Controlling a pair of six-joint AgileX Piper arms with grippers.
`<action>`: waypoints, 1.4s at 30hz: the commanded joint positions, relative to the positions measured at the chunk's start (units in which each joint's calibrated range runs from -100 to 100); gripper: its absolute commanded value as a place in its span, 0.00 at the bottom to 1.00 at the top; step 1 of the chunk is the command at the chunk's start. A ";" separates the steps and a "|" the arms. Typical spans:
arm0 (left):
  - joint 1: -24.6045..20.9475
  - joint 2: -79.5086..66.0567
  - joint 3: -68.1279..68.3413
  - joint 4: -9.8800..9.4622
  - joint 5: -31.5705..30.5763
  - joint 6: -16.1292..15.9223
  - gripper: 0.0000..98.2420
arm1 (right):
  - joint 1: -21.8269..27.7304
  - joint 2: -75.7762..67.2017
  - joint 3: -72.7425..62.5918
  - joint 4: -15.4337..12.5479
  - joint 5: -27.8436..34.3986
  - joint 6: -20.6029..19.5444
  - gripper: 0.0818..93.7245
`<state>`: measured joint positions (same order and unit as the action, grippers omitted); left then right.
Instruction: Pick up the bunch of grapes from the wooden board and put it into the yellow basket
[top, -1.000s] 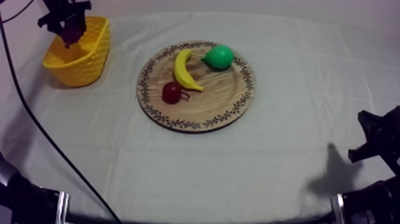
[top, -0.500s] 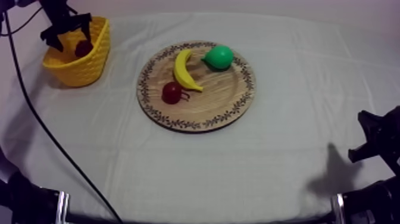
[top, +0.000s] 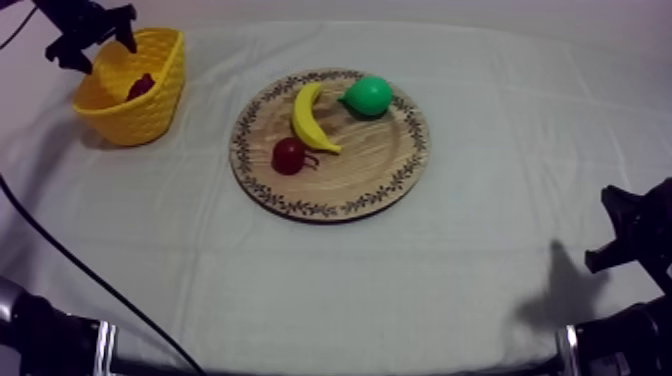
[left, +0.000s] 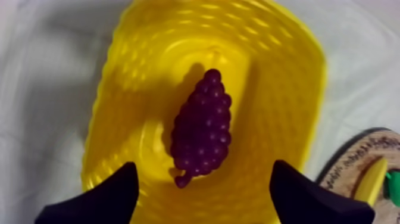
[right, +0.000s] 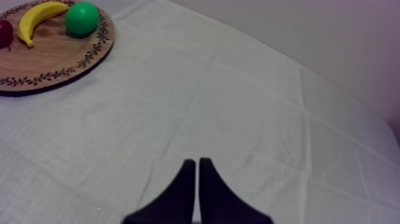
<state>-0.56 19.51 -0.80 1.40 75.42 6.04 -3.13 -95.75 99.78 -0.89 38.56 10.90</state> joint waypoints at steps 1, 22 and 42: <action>0.29 -7.23 6.87 0.55 -2.71 -0.28 0.78 | -0.01 0.00 0.00 -0.01 -0.01 0.01 0.00; 3.67 -50.72 51.99 0.70 -21.77 1.07 0.44 | -0.01 0.00 0.00 -0.01 -0.01 0.01 0.00; 4.74 -83.50 83.80 -7.28 -32.71 10.99 0.01 | -0.01 0.00 0.00 -0.01 -0.01 0.01 0.00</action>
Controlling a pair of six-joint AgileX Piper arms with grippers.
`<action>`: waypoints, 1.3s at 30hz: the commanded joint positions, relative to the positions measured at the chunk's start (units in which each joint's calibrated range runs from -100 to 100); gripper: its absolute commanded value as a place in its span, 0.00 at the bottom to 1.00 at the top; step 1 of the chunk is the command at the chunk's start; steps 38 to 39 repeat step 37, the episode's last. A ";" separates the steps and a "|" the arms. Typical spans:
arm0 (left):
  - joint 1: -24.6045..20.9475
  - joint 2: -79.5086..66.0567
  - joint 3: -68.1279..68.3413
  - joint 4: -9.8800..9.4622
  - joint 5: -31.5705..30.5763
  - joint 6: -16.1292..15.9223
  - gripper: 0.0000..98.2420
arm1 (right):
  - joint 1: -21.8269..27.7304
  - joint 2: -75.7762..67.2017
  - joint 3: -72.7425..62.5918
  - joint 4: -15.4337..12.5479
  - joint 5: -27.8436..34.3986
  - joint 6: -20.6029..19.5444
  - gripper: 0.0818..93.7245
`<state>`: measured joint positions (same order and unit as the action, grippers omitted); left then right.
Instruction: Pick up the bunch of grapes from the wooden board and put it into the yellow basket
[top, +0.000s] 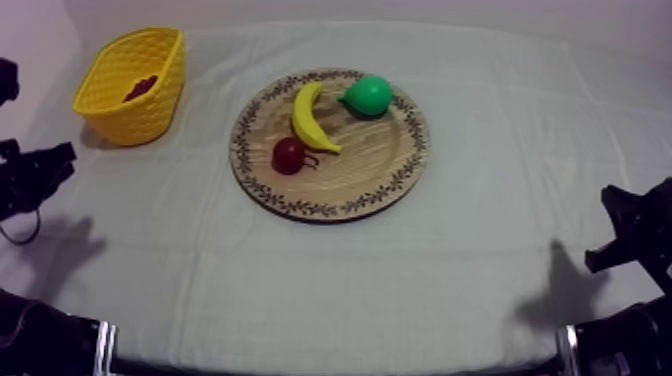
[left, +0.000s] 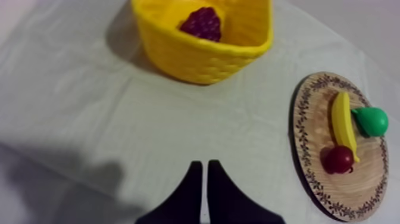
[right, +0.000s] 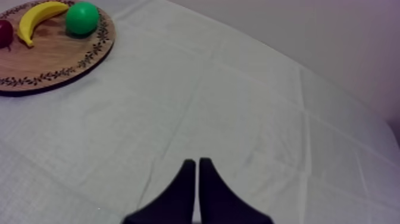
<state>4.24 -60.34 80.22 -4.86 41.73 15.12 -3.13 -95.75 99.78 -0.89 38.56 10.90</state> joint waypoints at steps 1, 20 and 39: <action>-0.11 -5.12 4.03 -1.47 1.56 2.43 0.00 | -0.01 0.00 0.00 -0.01 -0.01 0.01 0.00; -0.47 -30.96 13.91 0.77 4.20 15.02 0.00 | -0.01 0.00 0.00 -0.01 -0.01 0.01 0.00; -1.51 -39.61 15.62 2.00 3.63 -0.82 0.00 | -0.01 0.00 0.00 -0.01 -0.01 0.01 0.00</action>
